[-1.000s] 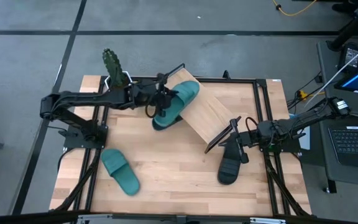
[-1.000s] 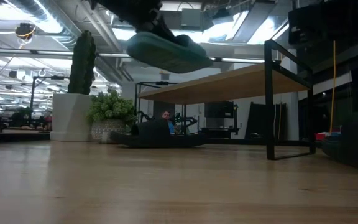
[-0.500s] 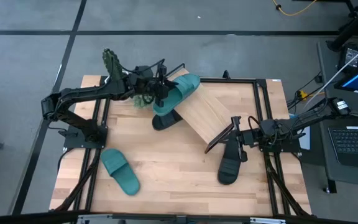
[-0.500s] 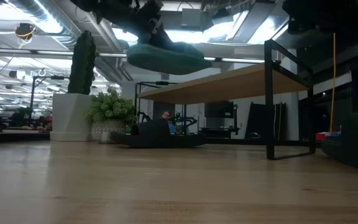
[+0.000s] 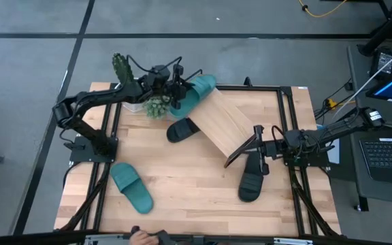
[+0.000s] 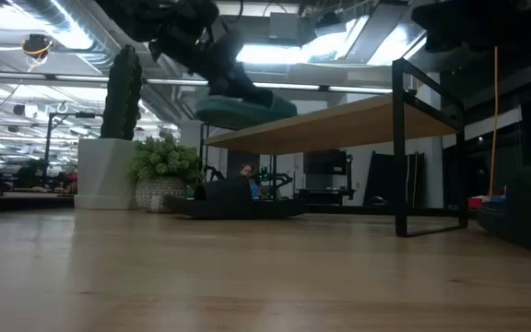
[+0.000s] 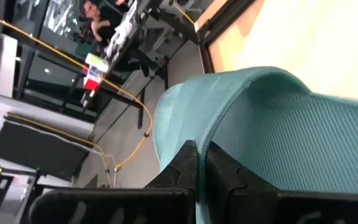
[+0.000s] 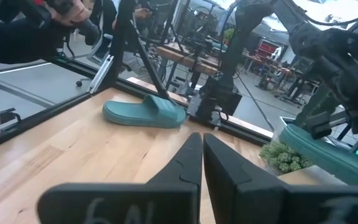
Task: Pick and place slides into the shelf
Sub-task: Put the right green slides on the shelf
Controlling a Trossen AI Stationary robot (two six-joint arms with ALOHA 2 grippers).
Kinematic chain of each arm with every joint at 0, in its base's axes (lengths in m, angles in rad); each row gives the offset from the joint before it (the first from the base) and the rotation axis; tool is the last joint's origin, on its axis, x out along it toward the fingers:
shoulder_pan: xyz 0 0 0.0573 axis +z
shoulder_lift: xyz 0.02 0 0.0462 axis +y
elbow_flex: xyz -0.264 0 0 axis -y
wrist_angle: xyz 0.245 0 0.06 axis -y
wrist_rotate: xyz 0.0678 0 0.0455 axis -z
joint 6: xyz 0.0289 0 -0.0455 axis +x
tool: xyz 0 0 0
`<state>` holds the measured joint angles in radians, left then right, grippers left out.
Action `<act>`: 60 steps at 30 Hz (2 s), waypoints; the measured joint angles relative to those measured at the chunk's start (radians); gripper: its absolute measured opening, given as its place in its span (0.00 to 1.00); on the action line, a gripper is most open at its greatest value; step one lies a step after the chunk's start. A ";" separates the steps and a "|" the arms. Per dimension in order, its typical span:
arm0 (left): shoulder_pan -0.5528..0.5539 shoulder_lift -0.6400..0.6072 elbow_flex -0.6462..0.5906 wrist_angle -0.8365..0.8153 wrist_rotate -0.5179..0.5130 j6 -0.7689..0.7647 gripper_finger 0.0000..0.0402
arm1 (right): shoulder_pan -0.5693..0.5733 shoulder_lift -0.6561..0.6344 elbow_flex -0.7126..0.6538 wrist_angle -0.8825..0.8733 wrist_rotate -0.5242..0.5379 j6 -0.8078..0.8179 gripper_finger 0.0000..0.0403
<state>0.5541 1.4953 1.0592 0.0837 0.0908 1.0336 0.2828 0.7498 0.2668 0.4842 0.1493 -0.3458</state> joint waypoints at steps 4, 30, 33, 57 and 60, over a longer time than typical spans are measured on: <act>0.011 0.005 0.000 0.001 0.001 0.022 0.01 | -0.017 0.000 0.000 0.000 0.000 0.000 0.05; 0.081 0.012 0.000 0.020 0.130 0.069 0.01 | -0.058 0.000 0.001 0.007 -0.001 0.002 0.05; 0.085 0.030 0.000 0.033 0.137 0.069 0.01 | -0.058 0.000 0.001 0.007 -0.001 0.002 0.05; 0.104 0.090 0.037 0.037 0.122 0.076 0.01 | -0.058 0.000 0.001 0.004 -0.001 0.001 0.05; 0.107 0.090 0.037 0.035 0.122 0.076 0.01 | -0.058 0.000 0.001 0.004 -0.001 0.001 0.05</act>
<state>0.6614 1.5852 1.0960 0.1188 0.2127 1.1099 0.2253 0.7498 0.2676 0.4885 0.1483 -0.3450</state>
